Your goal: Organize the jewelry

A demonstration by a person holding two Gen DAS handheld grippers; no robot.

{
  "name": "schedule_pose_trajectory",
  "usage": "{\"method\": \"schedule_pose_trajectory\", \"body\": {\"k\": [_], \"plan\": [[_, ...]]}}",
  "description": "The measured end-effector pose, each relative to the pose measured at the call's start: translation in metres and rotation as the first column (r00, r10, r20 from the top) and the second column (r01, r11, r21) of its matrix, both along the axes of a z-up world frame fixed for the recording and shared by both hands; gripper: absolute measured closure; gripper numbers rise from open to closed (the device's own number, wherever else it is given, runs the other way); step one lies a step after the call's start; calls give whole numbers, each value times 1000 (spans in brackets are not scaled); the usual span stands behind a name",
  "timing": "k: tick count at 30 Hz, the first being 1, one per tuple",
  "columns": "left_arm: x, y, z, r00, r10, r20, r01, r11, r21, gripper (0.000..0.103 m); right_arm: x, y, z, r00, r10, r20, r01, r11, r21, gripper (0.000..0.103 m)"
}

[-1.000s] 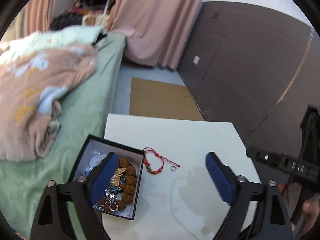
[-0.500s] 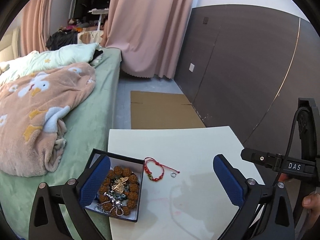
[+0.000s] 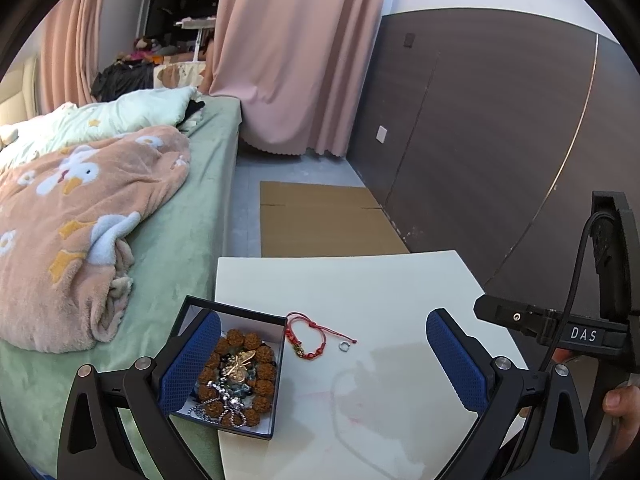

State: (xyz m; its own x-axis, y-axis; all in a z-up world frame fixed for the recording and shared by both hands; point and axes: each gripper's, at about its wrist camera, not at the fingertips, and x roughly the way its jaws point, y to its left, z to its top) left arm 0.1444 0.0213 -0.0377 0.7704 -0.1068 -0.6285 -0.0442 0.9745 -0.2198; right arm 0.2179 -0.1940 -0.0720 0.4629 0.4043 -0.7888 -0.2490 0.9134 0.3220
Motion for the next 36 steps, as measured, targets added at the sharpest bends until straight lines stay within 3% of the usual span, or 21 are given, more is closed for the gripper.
{"method": "schedule_pose_trajectory", "body": {"k": [36], "plan": [[-3,-4,1,1000,-5,-9,5,1000,8,0,-5,2,-4,1000,-1,-7,1,1000,-12,0]]}}
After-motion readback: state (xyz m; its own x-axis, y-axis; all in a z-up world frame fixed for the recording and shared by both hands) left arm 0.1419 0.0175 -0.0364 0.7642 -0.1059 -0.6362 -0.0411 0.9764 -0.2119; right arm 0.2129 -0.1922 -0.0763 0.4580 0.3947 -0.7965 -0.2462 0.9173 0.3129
